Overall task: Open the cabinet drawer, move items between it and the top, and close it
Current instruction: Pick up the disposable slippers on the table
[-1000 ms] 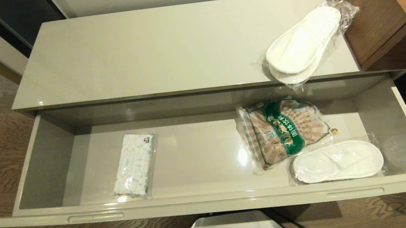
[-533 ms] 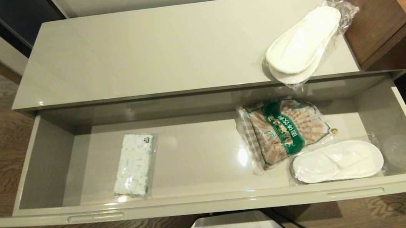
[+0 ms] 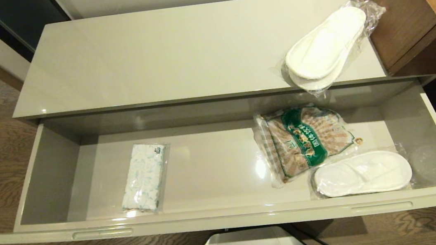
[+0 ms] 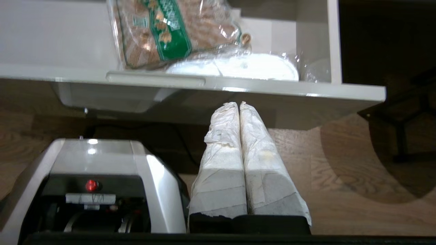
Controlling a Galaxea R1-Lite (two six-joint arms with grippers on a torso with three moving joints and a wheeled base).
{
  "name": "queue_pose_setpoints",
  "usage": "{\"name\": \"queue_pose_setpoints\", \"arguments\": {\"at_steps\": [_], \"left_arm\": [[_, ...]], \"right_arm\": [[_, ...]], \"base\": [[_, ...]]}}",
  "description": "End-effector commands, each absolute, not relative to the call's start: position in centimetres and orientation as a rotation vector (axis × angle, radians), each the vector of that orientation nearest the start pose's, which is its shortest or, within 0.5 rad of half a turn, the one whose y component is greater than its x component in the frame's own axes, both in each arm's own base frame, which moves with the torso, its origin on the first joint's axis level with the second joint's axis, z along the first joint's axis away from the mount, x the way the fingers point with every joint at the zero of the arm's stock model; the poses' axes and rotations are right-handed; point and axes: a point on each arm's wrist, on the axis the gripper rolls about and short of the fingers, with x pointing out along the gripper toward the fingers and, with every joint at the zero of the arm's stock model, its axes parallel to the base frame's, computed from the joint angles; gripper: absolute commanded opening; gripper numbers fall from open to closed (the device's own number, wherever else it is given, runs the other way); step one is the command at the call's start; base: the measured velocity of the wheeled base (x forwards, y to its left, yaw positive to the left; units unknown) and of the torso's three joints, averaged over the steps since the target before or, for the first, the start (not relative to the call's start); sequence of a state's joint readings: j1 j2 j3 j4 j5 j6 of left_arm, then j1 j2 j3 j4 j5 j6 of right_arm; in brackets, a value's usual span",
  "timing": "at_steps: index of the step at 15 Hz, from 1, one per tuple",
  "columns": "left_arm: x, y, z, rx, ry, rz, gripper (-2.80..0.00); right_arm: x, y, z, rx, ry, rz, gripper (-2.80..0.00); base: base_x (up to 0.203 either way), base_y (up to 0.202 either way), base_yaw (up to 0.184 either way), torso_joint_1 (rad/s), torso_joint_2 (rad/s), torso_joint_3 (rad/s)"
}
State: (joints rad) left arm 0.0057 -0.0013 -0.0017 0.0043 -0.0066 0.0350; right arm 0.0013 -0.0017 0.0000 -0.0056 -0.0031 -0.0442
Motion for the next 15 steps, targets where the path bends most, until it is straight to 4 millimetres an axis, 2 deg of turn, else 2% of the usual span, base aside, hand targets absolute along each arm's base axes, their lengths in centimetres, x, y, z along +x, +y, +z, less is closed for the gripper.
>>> {"name": "queue_pose_setpoints", "arguments": {"at_steps": [1, 2, 3, 4, 6, 7, 8, 9, 10, 12, 13, 15], "left_arm": [[-2.3, 0.0, 7.5, 0.035, 0.003, 0.0, -2.8], [-2.3, 0.0, 7.5, 0.035, 0.003, 0.0, -2.8], [-2.3, 0.0, 7.5, 0.035, 0.003, 0.0, -2.8], [-2.3, 0.0, 7.5, 0.035, 0.003, 0.0, -2.8], [-2.3, 0.0, 7.5, 0.035, 0.003, 0.0, -2.8], [-2.3, 0.0, 7.5, 0.035, 0.003, -0.001, -2.8], [-2.3, 0.0, 7.5, 0.035, 0.003, 0.0, -2.8], [-2.3, 0.0, 7.5, 0.035, 0.003, 0.0, -2.8], [-2.3, 0.0, 7.5, 0.035, 0.003, -0.002, -2.8], [-2.3, 0.0, 7.5, 0.035, 0.003, 0.0, -2.8], [-2.3, 0.0, 7.5, 0.035, 0.003, 0.0, -2.8], [-2.3, 0.0, 7.5, 0.035, 0.003, 0.0, -2.8]], "right_arm": [[-2.4, 0.0, 7.8, -0.033, -0.029, -0.004, -2.8], [-2.6, 0.0, 8.2, -0.03, -0.035, -0.003, -2.8], [-3.1, 0.0, 9.4, -0.025, -0.055, 0.002, -2.8], [-4.1, 0.0, 11.1, -0.009, -0.072, 0.019, -2.8], [-8.0, 0.1, 16.1, 0.024, -0.157, 0.064, -2.8], [-9.7, 0.2, 17.6, 0.038, -0.172, 0.084, -2.8], [-10.9, 0.2, 19.1, 0.053, -0.176, 0.095, -2.8], [-11.0, 0.2, 20.9, 0.081, -0.173, 0.098, -2.8], [-10.6, 0.2, 23.3, 0.133, -0.163, 0.097, -2.8], [-7.4, 0.1, 29.1, 0.293, -0.077, 0.074, -2.8], [-4.9, 0.1, 30.9, 0.359, -0.007, 0.056, -2.8], [1.3, 0.1, 32.8, 0.455, 0.171, 0.006, -2.8]], "base": [[0.0, 0.0, 0.0, 0.0, 0.0, 0.0], [0.0, 0.0, 0.0, 0.0, 0.0, 0.0], [0.0, 0.0, 0.0, 0.0, 0.0, 0.0], [0.0, 0.0, 0.0, 0.0, 0.0, 0.0], [0.0, 0.0, 0.0, 0.0, 0.0, 0.0], [0.0, 0.0, 0.0, 0.0, 0.0, 0.0], [0.0, 0.0, 0.0, 0.0, 0.0, 0.0], [0.0, 0.0, 0.0, 0.0, 0.0, 0.0], [0.0, 0.0, 0.0, 0.0, 0.0, 0.0], [0.0, 0.0, 0.0, 0.0, 0.0, 0.0], [0.0, 0.0, 0.0, 0.0, 0.0, 0.0], [0.0, 0.0, 0.0, 0.0, 0.0, 0.0]]}}
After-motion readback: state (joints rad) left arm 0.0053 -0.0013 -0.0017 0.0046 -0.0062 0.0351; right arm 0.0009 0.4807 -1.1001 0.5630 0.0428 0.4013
